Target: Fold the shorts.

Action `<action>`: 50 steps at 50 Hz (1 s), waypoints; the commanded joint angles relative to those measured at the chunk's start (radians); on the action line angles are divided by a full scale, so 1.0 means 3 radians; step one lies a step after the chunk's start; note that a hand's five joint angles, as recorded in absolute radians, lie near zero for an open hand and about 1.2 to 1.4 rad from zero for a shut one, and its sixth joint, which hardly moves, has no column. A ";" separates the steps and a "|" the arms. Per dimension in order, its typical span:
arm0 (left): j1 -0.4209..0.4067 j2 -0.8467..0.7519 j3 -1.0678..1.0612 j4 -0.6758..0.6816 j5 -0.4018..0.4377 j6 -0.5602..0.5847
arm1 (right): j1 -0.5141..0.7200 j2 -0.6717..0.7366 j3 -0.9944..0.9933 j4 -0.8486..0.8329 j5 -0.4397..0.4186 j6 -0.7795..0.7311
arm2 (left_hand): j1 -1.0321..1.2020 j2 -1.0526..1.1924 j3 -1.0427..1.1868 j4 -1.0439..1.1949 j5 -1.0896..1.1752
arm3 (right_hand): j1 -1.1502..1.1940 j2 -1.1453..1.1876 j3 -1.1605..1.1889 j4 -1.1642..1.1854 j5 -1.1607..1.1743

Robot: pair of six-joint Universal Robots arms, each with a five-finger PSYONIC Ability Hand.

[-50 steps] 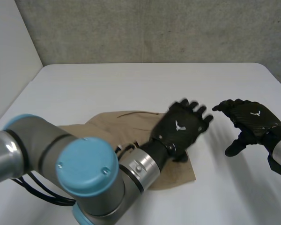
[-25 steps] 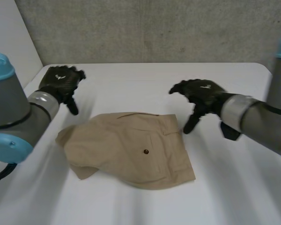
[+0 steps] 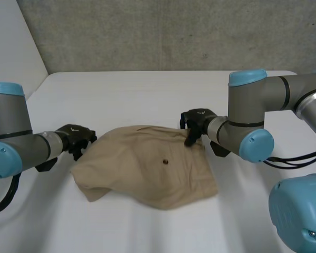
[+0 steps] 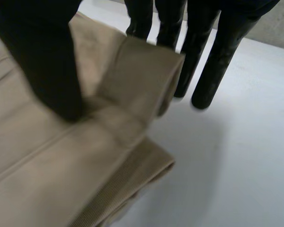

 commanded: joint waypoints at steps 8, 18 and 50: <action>-0.0464 0.0202 0.1166 0.1159 -0.0730 -0.0583 | -0.0007 -0.0432 -0.1099 -0.1297 0.0255 -0.0282 | 0.2551 0.2670 0.2680 0.2665 0.2670 | 0.2516 0.2179 0.2207 0.2279 0.2386; -0.0577 0.1246 0.0829 0.3201 -0.1268 -0.0855 | -0.0017 -0.1226 -0.0409 -0.2680 0.0291 -0.0318 | 0.2551 0.2670 0.2680 0.2665 0.2670 | 0.2516 0.2179 0.2207 0.2279 0.2386; -0.1288 0.0985 -0.0899 0.1162 -0.1232 -0.2501 | 0.0213 -0.1702 0.0798 -0.1612 0.0322 -0.1310 | -0.0834 -0.0715 -0.0705 -0.0720 -0.0714 | 0.2516 0.2179 0.2207 0.2279 0.2386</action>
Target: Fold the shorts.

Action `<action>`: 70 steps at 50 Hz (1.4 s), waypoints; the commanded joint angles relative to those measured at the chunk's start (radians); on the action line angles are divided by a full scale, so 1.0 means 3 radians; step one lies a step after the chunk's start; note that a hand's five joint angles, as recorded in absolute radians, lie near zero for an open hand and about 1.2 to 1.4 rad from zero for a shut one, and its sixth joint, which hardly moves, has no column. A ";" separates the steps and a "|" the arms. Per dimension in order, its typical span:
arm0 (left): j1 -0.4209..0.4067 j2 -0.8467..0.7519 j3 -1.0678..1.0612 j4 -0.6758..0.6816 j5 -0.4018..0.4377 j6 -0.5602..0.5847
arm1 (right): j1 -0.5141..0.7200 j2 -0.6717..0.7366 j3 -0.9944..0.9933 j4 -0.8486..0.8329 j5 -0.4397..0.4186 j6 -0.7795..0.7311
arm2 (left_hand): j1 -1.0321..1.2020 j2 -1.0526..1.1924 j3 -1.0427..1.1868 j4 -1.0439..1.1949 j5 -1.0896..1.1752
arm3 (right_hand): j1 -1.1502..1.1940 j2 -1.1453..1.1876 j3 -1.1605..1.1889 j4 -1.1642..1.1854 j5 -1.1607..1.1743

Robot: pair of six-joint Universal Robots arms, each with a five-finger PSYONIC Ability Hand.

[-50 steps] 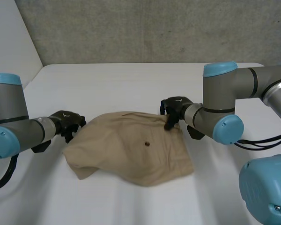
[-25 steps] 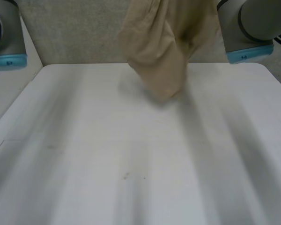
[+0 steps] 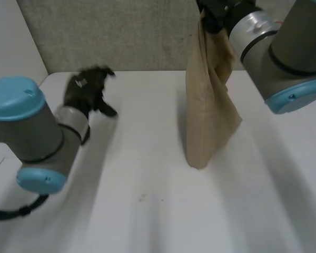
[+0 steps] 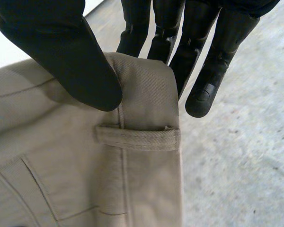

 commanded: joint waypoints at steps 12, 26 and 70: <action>-0.0318 -0.0165 -0.0036 -0.1062 0.0168 -0.0979 | 0.0327 -0.0115 0.0011 0.0341 0.0215 -0.0236 | -0.0021 -0.0035 -0.0033 -0.0003 0.0031 | 0.1399 0.0735 0.0738 0.0673 0.0859; -0.0722 -0.0548 0.0255 -0.1005 0.0322 -0.1614 | 0.0628 -0.0166 -0.0169 0.0443 0.0434 -0.0415 | -0.0021 -0.0035 -0.0033 -0.0003 0.0031 | 0.1399 0.0735 0.0738 0.0673 0.0859; -0.0067 0.1119 0.0362 -0.1486 0.0301 0.1229 | 0.0250 -0.1169 0.0915 0.1752 0.0297 -0.0747 | 0.3413 0.3398 0.3401 0.3431 0.3464 | 0.1399 0.0735 0.0738 0.0673 0.0859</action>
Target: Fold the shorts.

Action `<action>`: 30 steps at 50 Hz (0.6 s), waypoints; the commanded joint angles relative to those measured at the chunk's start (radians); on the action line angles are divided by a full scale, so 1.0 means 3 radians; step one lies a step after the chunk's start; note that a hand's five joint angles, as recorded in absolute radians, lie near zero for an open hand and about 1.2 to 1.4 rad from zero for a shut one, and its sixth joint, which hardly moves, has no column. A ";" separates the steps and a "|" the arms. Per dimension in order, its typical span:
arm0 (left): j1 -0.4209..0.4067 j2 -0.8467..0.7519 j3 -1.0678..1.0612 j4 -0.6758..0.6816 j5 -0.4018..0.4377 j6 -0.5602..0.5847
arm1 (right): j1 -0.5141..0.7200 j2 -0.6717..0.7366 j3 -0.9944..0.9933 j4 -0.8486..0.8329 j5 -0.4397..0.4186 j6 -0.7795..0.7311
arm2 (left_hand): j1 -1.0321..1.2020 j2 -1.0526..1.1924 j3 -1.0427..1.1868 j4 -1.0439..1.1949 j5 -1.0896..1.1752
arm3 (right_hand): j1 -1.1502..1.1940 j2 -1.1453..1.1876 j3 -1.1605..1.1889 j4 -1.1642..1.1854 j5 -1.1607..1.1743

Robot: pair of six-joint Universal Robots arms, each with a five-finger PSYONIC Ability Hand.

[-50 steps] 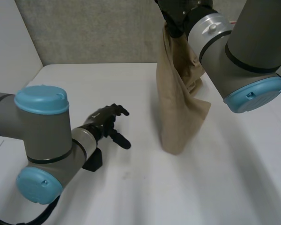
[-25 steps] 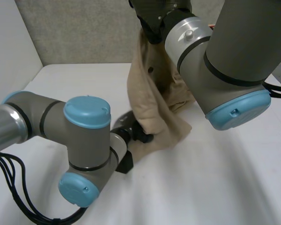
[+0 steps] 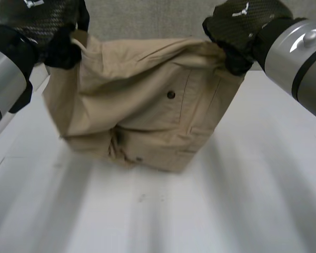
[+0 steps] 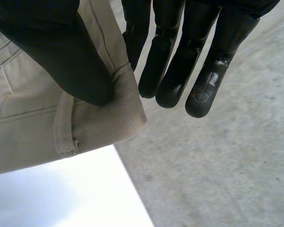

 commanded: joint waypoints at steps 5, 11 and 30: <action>0.0006 -0.0997 0.0094 -0.0072 -0.0041 0.0164 | 0.0017 0.0592 -0.0049 0.0145 -0.0090 0.0000 | 0.0771 0.0672 0.0688 0.0670 0.0854 | 0.1399 0.0726 0.0712 0.0673 0.0859; 0.0011 -0.1835 0.0819 0.0173 -0.0174 0.0598 | 0.0022 0.1202 -0.0590 -0.0120 -0.0049 0.0041 | 0.0771 0.0672 0.0688 0.0670 0.0854 | 0.1399 0.0726 0.0712 0.0673 0.0859; -0.0010 -0.1729 0.1363 0.2823 -0.0317 0.1085 | -0.0019 0.1433 -0.1252 -0.2678 -0.0008 0.0292 | 0.0771 0.0672 0.0688 0.0670 0.0854 | 0.1399 0.0726 0.0712 0.0673 0.0859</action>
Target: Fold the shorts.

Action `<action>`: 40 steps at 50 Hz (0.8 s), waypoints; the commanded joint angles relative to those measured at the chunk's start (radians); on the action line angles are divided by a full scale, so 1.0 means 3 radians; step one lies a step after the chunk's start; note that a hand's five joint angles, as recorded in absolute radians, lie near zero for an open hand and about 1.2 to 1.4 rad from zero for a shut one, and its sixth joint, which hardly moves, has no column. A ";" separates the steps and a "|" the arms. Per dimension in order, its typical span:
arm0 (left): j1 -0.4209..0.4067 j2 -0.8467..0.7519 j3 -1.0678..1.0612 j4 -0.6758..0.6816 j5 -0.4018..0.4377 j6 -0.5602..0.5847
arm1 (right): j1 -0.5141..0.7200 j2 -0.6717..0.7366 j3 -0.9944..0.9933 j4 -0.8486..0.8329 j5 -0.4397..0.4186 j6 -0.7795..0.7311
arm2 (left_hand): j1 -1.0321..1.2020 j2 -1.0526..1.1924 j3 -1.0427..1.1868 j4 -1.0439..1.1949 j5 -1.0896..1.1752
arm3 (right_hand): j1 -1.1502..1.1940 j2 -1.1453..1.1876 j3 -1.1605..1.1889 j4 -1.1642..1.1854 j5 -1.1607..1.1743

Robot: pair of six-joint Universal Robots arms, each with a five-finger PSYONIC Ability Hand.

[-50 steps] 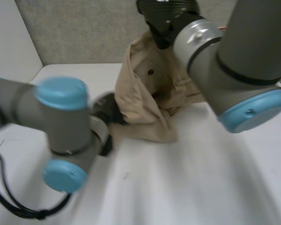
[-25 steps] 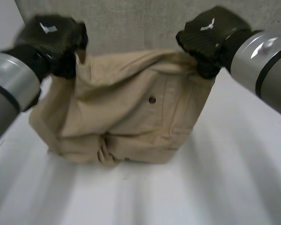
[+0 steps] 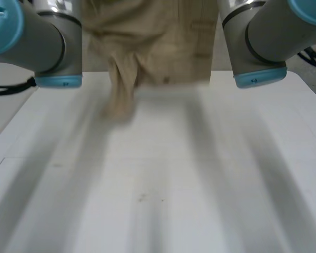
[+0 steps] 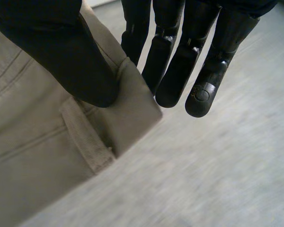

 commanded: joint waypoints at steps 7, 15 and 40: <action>0.0070 0.0402 -0.1391 0.0430 -0.0002 -0.0325 | -0.0030 -0.0238 0.0909 -0.0093 -0.0068 0.0121 | 0.0771 0.0666 0.0679 0.0657 0.0854 | 0.1399 0.0726 0.0712 0.0673 0.0819; 0.0112 0.0137 -0.2225 0.0435 0.0003 -0.0459 | -0.0076 -0.0003 0.1854 -0.0088 -0.0262 0.0080 | 0.0656 0.0551 0.0563 0.0542 0.0739 | 0.1399 0.0726 0.0712 0.0673 0.0819; 0.0060 0.0770 -0.3488 -0.0551 -0.0227 -0.0259 | -0.0413 -0.0467 0.3215 0.0878 -0.0584 0.0142 | -0.2986 -0.3091 -0.3078 -0.3100 -0.2903 | 0.1399 0.0726 0.0712 0.0673 0.0819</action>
